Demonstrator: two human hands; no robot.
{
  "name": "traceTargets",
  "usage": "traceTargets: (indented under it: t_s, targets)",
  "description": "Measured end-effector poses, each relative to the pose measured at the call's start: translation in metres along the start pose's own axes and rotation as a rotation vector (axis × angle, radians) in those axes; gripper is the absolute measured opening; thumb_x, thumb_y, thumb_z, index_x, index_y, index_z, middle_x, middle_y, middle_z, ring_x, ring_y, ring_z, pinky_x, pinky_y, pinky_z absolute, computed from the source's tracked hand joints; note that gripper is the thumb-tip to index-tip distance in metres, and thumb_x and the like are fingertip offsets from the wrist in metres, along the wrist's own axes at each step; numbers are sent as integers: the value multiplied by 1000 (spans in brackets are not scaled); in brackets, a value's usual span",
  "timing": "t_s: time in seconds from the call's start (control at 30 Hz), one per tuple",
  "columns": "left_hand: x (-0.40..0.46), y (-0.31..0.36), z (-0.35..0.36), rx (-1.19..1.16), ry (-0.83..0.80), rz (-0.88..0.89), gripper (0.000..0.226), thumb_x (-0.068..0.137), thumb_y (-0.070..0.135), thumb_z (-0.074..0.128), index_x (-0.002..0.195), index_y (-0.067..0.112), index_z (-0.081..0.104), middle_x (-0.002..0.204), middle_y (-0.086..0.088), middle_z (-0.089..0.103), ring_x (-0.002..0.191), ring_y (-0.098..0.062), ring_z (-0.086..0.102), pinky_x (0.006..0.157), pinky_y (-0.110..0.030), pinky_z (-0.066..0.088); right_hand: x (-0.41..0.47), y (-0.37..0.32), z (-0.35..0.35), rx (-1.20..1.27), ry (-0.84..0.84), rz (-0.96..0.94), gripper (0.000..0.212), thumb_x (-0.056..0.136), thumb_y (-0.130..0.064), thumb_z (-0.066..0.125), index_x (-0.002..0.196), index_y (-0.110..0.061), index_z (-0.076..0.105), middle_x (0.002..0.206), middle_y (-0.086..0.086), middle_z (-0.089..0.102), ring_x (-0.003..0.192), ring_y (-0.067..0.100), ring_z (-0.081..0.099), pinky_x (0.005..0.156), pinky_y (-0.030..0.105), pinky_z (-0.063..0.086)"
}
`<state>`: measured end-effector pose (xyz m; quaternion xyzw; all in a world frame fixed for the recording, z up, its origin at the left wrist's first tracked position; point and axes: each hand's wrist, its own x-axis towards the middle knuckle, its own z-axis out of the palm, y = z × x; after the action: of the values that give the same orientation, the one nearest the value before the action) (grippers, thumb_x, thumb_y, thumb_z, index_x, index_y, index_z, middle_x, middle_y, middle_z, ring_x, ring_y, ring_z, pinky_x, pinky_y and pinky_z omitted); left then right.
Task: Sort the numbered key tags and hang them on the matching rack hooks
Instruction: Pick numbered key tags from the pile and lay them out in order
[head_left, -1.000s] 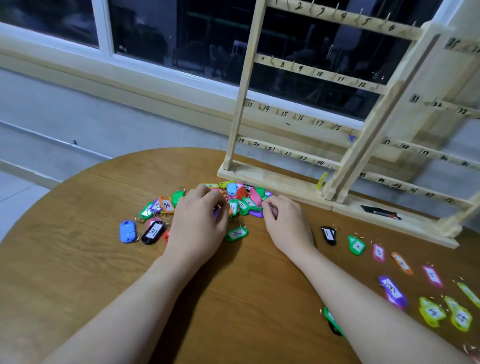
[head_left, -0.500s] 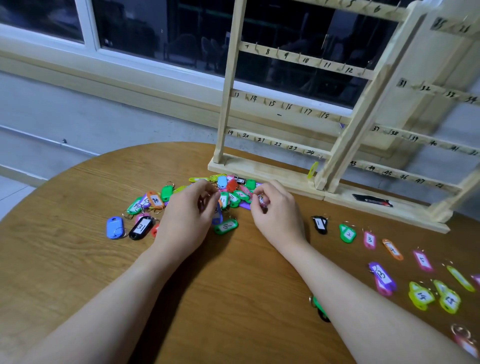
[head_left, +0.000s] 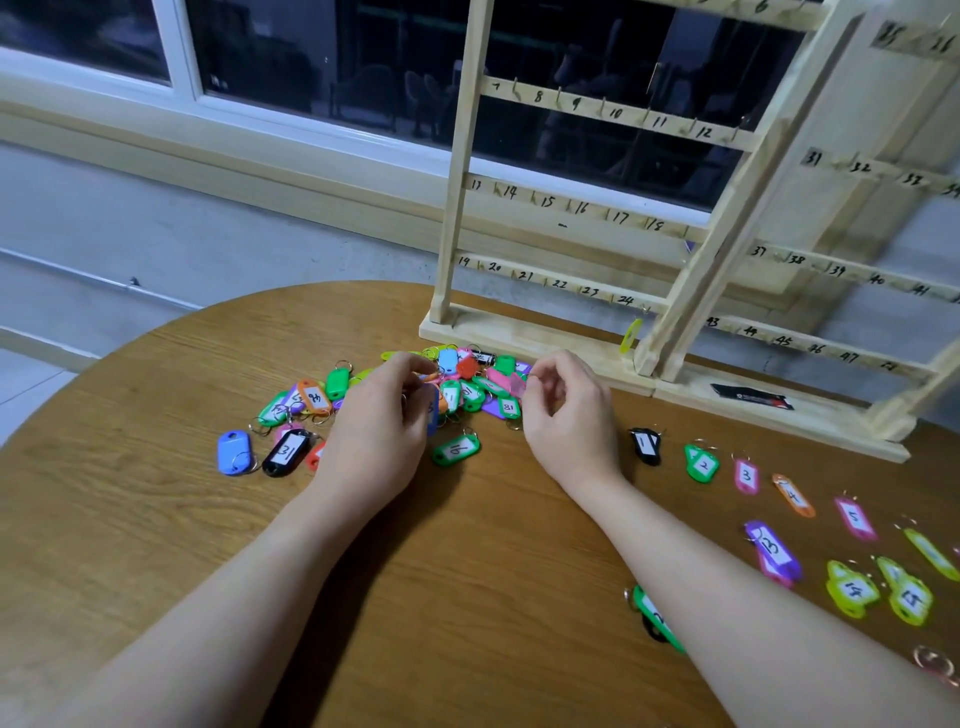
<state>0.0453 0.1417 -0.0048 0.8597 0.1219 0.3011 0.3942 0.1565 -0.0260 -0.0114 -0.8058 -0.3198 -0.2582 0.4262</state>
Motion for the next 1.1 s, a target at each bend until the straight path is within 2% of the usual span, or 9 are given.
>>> traceTargets:
  t_s: [0.17,0.27,0.33,0.5,0.63,0.83,0.93,1.03,1.1]
  targets:
    - [1,1,0,13,-17,-2,27,96,10,59,122,17,63,102,4,66,78,-5,54,76,-29,45,0,1,1,15,-50,100,12,94,-14,60,85,-20,55,78,-8,63,70,11,60,61,39,52]
    - [0,2,0,31,-8,8,25,96,9,59,118,16,68,103,7,67,84,-8,53,78,-23,42,-2,-2,1,-16,-96,97,30,95,-16,59,81,-39,44,90,-8,70,68,7,62,58,41,55]
    - [0,2,-1,47,2,17,24,95,7,59,114,15,70,101,10,64,85,-6,53,77,-18,38,-2,-5,0,-49,-131,82,36,96,-17,59,80,-43,39,95,-4,73,67,6,63,58,41,56]
    - [2,-1,-1,6,32,-10,21,93,4,62,104,16,74,94,9,68,90,-6,63,74,-1,39,-2,-7,-1,-79,-158,30,10,100,-17,56,91,-17,52,80,-5,67,64,7,61,58,42,52]
    - [4,-3,0,-45,31,-53,18,95,9,63,102,22,74,89,12,69,84,8,62,72,1,40,-2,-7,-1,-59,-164,24,11,102,-18,55,92,-15,51,77,-4,62,66,13,62,58,45,52]
    - [6,-5,0,-36,27,-71,18,96,12,62,102,23,75,88,9,72,83,1,66,73,-11,48,-1,-4,1,25,-142,22,7,101,-20,61,96,-16,57,84,-6,59,76,9,58,63,31,48]
    - [5,-4,-1,-28,20,-74,18,96,12,61,102,23,75,90,9,71,87,-1,66,72,-5,44,-2,-1,2,2,-155,32,12,95,-20,71,103,-19,62,92,-9,59,74,5,54,64,16,45]
    - [5,-4,-1,-28,15,-76,19,96,11,61,102,23,75,90,10,70,89,-1,66,72,-2,42,0,2,4,-43,-182,31,22,93,-8,68,114,-17,65,101,-10,57,82,3,55,72,19,49]
    - [5,-3,0,-26,14,-77,19,96,11,61,102,23,75,90,10,70,88,0,65,72,-3,42,0,3,5,-57,-170,34,25,94,-5,65,118,-13,67,103,-10,57,83,0,54,75,10,44]
